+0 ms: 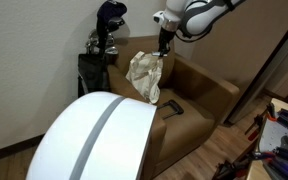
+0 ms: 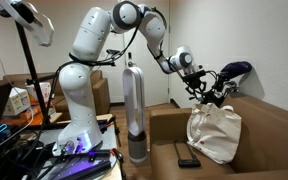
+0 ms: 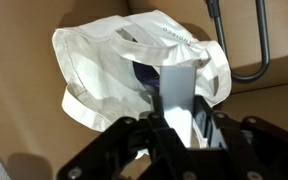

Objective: Take the gray object from the armrest of the brown chair and put it in the bag

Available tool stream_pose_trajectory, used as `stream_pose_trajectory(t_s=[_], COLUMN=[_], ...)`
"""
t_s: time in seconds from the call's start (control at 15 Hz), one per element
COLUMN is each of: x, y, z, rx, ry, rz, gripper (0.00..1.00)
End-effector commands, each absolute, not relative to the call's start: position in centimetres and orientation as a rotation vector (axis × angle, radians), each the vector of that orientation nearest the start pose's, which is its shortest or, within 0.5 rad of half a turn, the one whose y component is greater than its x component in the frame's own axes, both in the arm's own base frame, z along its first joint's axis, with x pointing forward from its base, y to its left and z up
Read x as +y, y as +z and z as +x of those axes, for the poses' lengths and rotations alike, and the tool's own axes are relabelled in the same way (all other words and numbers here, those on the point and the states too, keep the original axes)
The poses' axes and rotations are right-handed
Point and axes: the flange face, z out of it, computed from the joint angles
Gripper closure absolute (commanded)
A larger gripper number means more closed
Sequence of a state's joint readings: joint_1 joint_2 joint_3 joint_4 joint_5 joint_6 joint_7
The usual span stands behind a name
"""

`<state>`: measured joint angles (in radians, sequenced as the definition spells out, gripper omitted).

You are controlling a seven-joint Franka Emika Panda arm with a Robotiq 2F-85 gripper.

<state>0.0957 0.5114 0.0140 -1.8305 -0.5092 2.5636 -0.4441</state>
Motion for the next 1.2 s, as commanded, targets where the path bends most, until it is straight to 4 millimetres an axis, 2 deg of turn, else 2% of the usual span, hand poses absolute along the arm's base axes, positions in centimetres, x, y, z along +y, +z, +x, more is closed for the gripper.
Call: stream_pose_trajectory(t_s=[0.0, 0.47, 0.87, 1.13], x=[8.1, 10.7, 10.3, 10.0], y=[27.2, 25.1, 19.3, 16.6], z=[66.6, 70.7, 73.6, 74.8], rx=[-1.662, -2.226, -2.582, -2.747], ry=[-0.269, -0.218, -0.027, 0.014], rz=[-3.064, -2.786, -2.474, -2.291], gripper=[0.9, 0.9, 0.9, 0.9])
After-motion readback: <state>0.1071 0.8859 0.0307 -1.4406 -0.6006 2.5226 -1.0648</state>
